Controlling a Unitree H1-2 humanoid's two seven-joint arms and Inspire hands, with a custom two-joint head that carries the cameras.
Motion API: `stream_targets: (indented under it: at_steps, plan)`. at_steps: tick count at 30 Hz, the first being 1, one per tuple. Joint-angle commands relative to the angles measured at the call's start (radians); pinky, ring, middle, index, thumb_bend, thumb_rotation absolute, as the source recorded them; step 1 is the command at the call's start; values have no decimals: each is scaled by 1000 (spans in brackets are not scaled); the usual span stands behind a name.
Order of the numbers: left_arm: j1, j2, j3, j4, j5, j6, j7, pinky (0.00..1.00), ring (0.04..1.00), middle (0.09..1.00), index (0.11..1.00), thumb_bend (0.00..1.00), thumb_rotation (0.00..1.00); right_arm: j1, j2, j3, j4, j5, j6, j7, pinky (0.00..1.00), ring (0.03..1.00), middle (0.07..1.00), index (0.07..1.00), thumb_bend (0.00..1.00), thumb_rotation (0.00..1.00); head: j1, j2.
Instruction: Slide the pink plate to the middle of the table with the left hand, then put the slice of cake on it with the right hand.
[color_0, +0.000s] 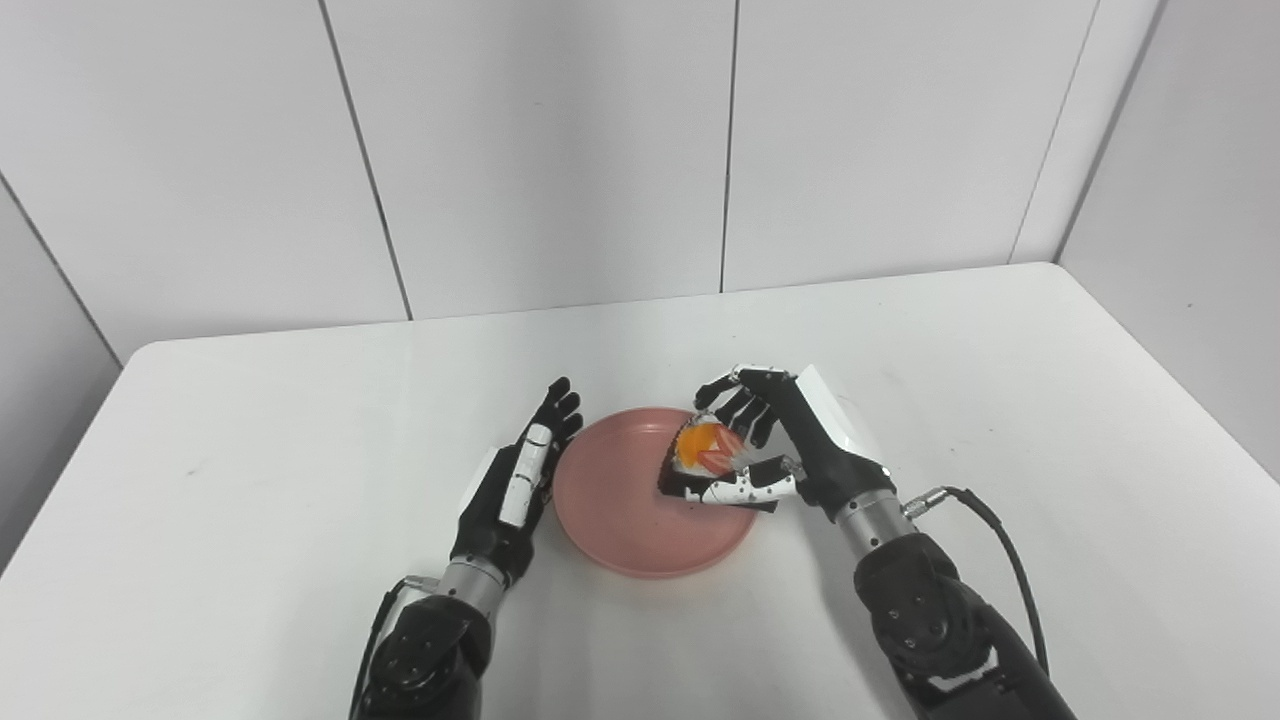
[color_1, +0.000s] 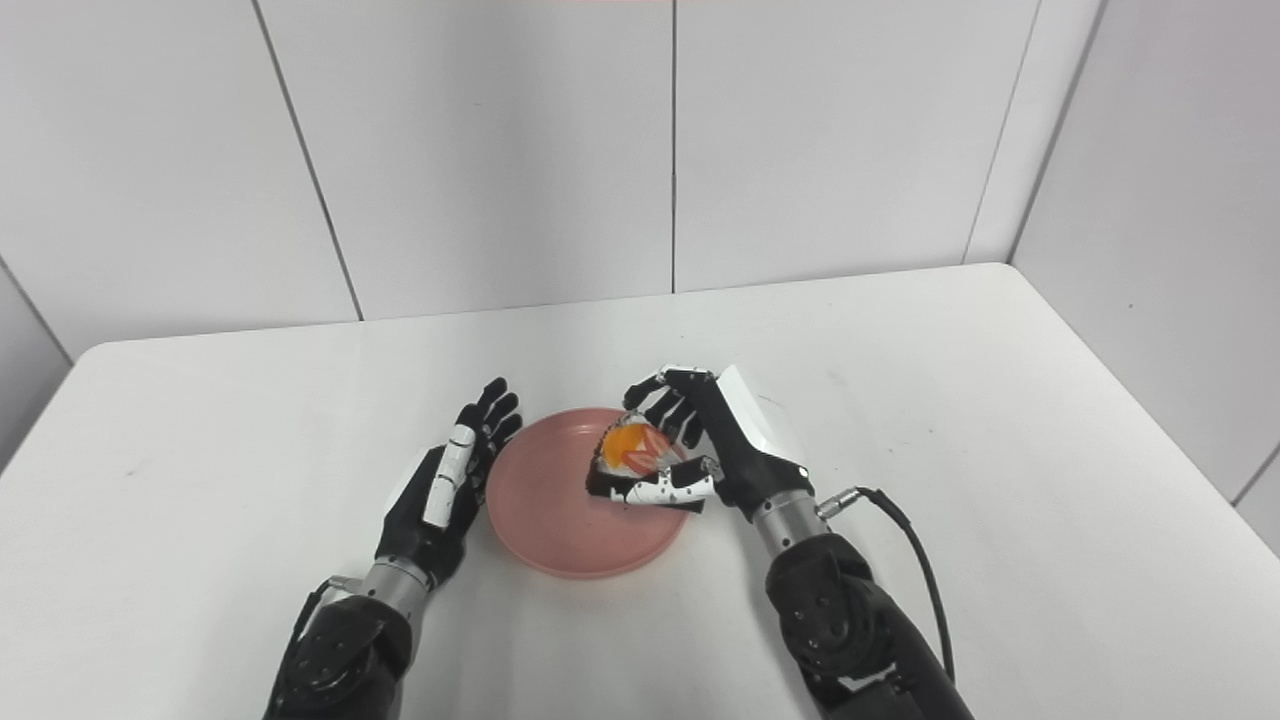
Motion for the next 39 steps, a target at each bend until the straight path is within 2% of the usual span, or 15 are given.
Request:
stream_targets:
  at_steps: [1, 6, 11, 15, 26, 29, 33, 35, 36, 37, 39]
  plan:
    - [22, -19, -10, -1, 11, 3, 9, 972, 983, 988, 991, 639, 1000, -32, 10, -3, -7, 0, -75, -21, 352, 424, 443, 536, 513, 0, 7, 0]
    - [27, -26, -14, -15, 21, 15, 17, 969, 983, 989, 992, 641, 1000, -42, 23, 1, 16, -11, -107, -27, 329, 402, 438, 539, 513, 0, 20, 8]
    - [29, -27, -15, -25, 21, 34, 9, 995, 997, 999, 1000, 643, 1000, -49, 28, 8, 35, -20, -109, -21, 329, 412, 448, 536, 513, 0, 34, 17]
    - [33, -28, -13, -37, 15, 50, 9, 994, 996, 997, 999, 641, 1000, -58, 34, 25, 93, -40, -161, -47, 346, 425, 452, 536, 513, 0, 32, 23]
    - [33, -16, -14, -48, 16, 67, -1, 1000, 1000, 1000, 1000, 651, 1000, -78, 44, 57, 222, -128, -227, -114, 361, 436, 454, 537, 514, 0, 20, 30]
    - [30, -14, -12, -42, 15, 62, -2, 1000, 1000, 1000, 1000, 660, 1000, -82, 37, 70, 247, -147, -230, -114, 389, 456, 456, 537, 514, 0, 15, 32]
    - [31, -10, -16, -52, 23, 70, 2, 1000, 999, 999, 1000, 661, 1000, -83, 33, 75, 248, -139, -221, -89, 458, 529, 472, 528, 514, 0, 15, 34]
    - [31, -10, -14, -55, 18, 74, 0, 1000, 1000, 1000, 1000, 655, 1000, -81, 30, 74, 239, -127, -218, -73, 506, 595, 483, 518, 515, 0, 13, 34]
    - [31, -10, -13, -54, 15, 72, -2, 1000, 1000, 1000, 1000, 649, 1000, -81, 27, 74, 233, -120, -215, -60, 558, 652, 597, 507, 505, 69, 13, 34]
    - [31, -9, -13, -55, 14, 72, -3, 1000, 1000, 1000, 1000, 648, 1000, -81, 24, 74, 227, -111, -209, -43, 565, 661, 621, 505, 503, 83, 13, 36]
    - [33, -8, -13, -60, 14, 72, -3, 1000, 1000, 1000, 1000, 642, 1000, -81, 18, 74, 214, -96, -196, -11, 634, 731, 738, 500, 496, 137, 13, 38]
